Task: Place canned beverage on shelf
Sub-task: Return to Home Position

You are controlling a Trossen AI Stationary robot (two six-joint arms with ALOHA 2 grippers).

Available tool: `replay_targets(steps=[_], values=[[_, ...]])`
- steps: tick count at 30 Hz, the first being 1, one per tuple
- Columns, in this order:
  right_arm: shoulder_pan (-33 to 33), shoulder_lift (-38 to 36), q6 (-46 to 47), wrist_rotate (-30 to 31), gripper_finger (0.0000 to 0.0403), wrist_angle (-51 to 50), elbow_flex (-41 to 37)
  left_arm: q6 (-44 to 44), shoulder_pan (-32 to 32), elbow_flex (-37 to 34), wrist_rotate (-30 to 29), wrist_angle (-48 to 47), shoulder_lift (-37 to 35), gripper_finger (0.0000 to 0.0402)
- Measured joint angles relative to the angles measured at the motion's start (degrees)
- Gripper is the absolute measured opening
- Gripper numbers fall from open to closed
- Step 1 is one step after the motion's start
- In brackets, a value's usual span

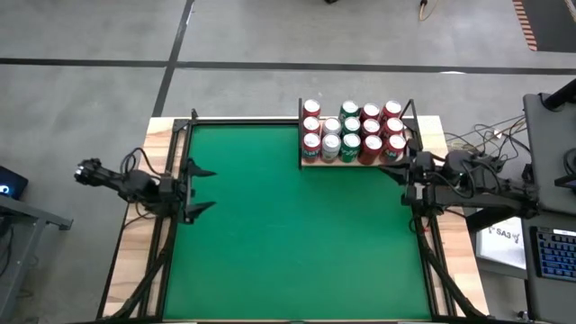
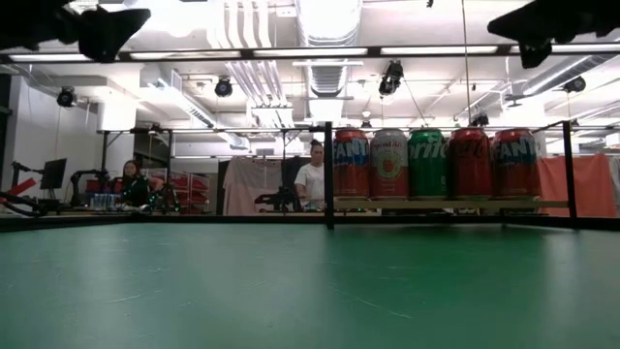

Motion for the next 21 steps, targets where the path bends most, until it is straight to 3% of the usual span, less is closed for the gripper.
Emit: replay_targets(steps=[6,10,15,21], values=[[0.0,-4.8,1.7,0.0,0.0009,6.7,-6.1,-2.1,0.0,-4.3,0.0,0.2,-6.6,0.0377],[0.0,-7.6,4.1,-1.2,0.0009,17.4,-12.0,-4.4,0.0,-6.1,-0.1,2.0,-6.2,0.0377],[-0.1,-10.6,-0.7,-4.0,0.0009,27.8,-19.3,-5.3,0.0,-8.4,0.0,4.1,-6.1,0.0377],[-0.2,-12.9,-2.6,-4.5,0.0009,30.1,-24.5,-4.3,0.0,-8.4,-1.1,2.4,-4.8,0.0377]])
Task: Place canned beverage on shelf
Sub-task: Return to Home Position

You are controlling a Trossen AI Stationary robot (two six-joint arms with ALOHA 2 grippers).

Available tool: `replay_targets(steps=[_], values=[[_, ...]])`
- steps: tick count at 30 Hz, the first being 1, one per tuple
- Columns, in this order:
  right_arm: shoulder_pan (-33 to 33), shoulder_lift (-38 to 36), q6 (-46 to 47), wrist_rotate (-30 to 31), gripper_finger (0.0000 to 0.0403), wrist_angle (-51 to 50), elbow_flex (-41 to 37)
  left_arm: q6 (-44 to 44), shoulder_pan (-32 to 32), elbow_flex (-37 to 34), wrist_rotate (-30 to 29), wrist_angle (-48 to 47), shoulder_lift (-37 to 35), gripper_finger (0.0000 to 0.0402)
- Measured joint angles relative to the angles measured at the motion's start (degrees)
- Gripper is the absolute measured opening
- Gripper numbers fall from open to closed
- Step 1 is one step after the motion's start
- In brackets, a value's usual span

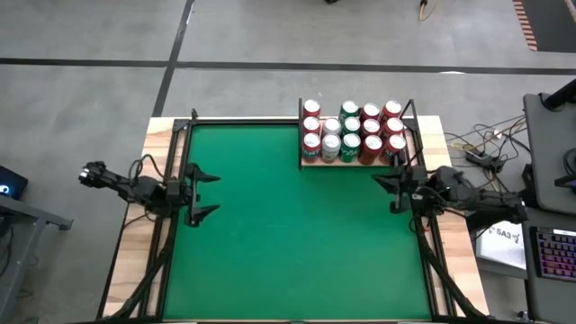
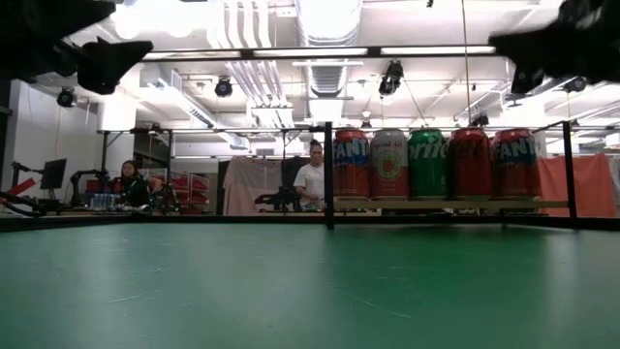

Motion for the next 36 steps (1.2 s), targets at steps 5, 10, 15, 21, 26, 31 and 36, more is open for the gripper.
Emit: replay_targets(steps=[5,10,15,21,26,31,36], values=[[0.0,-0.2,-0.6,-0.2,0.0009,-3.7,-1.3,1.5,0.0,0.1,-8.3,0.7,0.1,0.0377],[0.0,0.2,0.2,5.5,0.0009,-6.1,-1.3,-2.5,0.0,0.5,-16.8,0.2,0.2,0.0377],[0.0,1.1,2.6,15.9,0.0009,-10.6,-1.3,-7.8,0.0,0.5,-17.4,0.0,1.1,0.0377],[0.0,2.4,2.6,16.8,0.0009,-10.7,-1.3,-7.9,0.0,0.5,-17.4,-0.1,2.1,0.0377],[0.0,2.5,2.6,17.0,0.0009,-10.8,-1.3,-7.9,0.0,0.5,-17.3,-0.2,2.9,0.0377],[0.0,2.5,2.6,17.0,0.0009,-10.9,-1.3,-7.9,0.0,0.5,-17.3,-0.2,3.7,0.0377],[0.0,2.5,2.6,17.0,0.0009,-10.9,-1.3,-7.9,0.0,0.5,-17.3,-0.2,4.3,0.0377]])
